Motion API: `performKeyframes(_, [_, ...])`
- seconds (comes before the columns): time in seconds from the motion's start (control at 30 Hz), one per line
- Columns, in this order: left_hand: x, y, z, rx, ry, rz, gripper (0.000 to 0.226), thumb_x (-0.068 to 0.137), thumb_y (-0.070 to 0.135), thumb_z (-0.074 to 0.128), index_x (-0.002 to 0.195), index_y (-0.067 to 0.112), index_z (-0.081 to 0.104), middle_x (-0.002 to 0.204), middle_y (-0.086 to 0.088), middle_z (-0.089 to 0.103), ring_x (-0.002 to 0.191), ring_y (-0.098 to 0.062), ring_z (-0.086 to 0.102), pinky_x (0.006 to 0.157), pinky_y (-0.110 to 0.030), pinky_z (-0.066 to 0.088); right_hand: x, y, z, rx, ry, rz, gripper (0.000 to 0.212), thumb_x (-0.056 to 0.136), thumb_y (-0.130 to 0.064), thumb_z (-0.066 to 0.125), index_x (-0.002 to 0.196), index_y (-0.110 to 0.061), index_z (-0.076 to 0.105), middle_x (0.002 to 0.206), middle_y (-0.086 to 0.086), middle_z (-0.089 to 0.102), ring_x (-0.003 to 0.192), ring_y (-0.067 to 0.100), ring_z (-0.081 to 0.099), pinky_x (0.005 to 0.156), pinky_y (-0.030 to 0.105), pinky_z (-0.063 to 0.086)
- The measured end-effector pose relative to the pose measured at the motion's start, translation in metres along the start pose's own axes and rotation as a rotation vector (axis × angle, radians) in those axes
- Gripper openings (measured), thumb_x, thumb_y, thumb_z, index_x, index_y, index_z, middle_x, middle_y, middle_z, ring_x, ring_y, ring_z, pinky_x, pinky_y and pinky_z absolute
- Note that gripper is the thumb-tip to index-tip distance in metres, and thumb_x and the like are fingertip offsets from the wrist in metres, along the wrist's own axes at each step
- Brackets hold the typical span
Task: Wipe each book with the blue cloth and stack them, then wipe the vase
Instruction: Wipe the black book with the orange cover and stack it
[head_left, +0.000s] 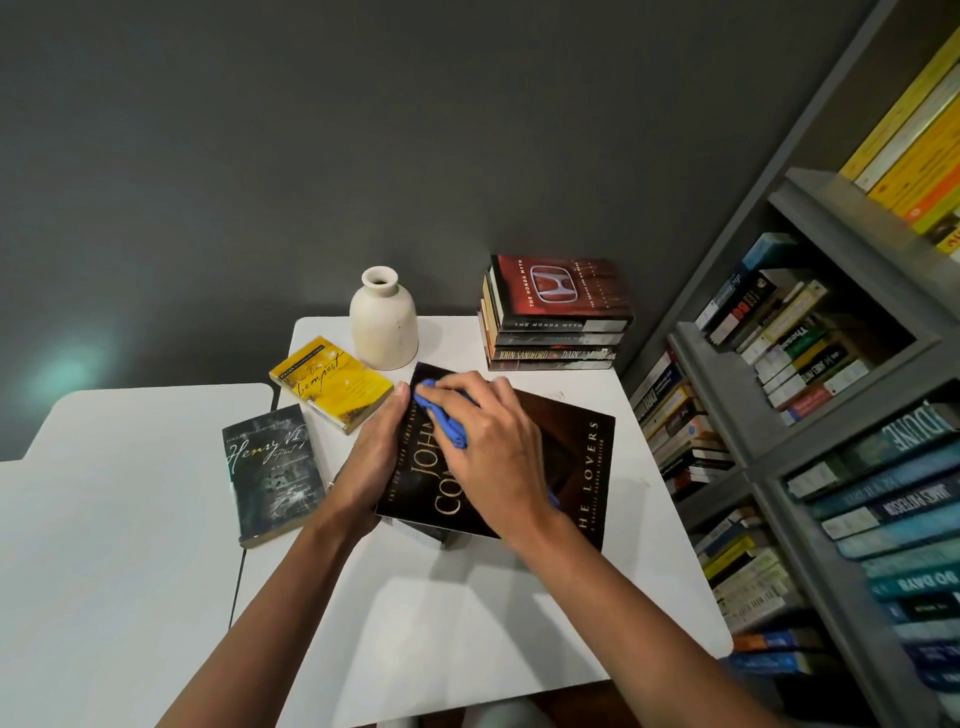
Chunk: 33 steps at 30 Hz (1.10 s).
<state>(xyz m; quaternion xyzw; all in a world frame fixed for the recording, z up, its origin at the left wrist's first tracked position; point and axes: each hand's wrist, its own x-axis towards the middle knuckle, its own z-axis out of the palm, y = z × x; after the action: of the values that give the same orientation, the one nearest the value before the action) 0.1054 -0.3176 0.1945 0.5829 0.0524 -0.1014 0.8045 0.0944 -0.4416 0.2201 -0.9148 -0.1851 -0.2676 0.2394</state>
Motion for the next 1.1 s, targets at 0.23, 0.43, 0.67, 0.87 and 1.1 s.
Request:
performKeyframes(0.23, [-0.005,-0.007,0.002,0.031,0.009,-0.014,0.033,0.100,0.045,0.043,0.101,0.034,0.074,0.111,-0.005,0.073,0.107,-0.022,0.067,0.103,-0.046,0.045,0.017,0.004,-0.001,-0.002,0.015,0.067,0.032,0.081,-0.015,0.071,0.112,-0.020,0.070,0.103,-0.007,0.063,0.084,0.018,0.053,0.064,0.033,0.052])
performKeyframes(0.43, [0.000,-0.008,0.003,-0.132,0.044,-0.070,0.040,0.101,0.045,0.039,0.105,0.018,0.068,0.102,-0.006,0.070,0.095,-0.016,0.066,0.085,-0.028,0.051,-0.013,-0.016,0.005,0.026,0.007,0.009,0.035,0.087,-0.022,0.053,0.119,-0.017,0.066,0.109,-0.004,0.062,0.084,0.021,0.052,0.074,0.034,0.049])
performKeyframes(0.67, [0.001,-0.008,-0.005,-0.388,-0.039,-0.170,0.056,0.093,0.057,0.046,0.117,0.012,0.068,0.097,-0.009,0.074,0.081,-0.019,0.073,0.075,-0.029,0.060,-0.051,-0.034,0.015,0.052,-0.084,-0.062,0.034,0.087,-0.021,0.054,0.118,-0.013,0.065,0.113,-0.002,0.062,0.083,0.018,0.054,0.073,0.031,0.053])
performKeyframes(0.87, [0.005,-0.004,0.000,-0.455,0.011,-0.194,0.068,0.093,0.066,0.033,0.119,0.012,0.065,0.106,-0.014,0.073,0.088,-0.023,0.073,0.070,-0.034,0.060,-0.070,-0.006,-0.005,0.094,-0.073,-0.173,0.035,0.082,-0.015,0.064,0.116,-0.018,0.069,0.113,-0.008,0.062,0.080,0.018,0.053,0.070,0.030,0.051])
performKeyframes(1.1, [0.007,0.007,0.013,-0.550,0.122,-0.142,0.064,0.093,0.061,0.038,0.122,0.011,0.068,0.112,-0.014,0.071,0.093,-0.024,0.072,0.066,-0.035,0.060,-0.037,0.031,-0.018,-0.021,0.214,0.125,0.028,0.085,-0.014,0.065,0.113,-0.018,0.072,0.102,-0.004,0.066,0.078,0.019,0.051,0.068,0.030,0.049])
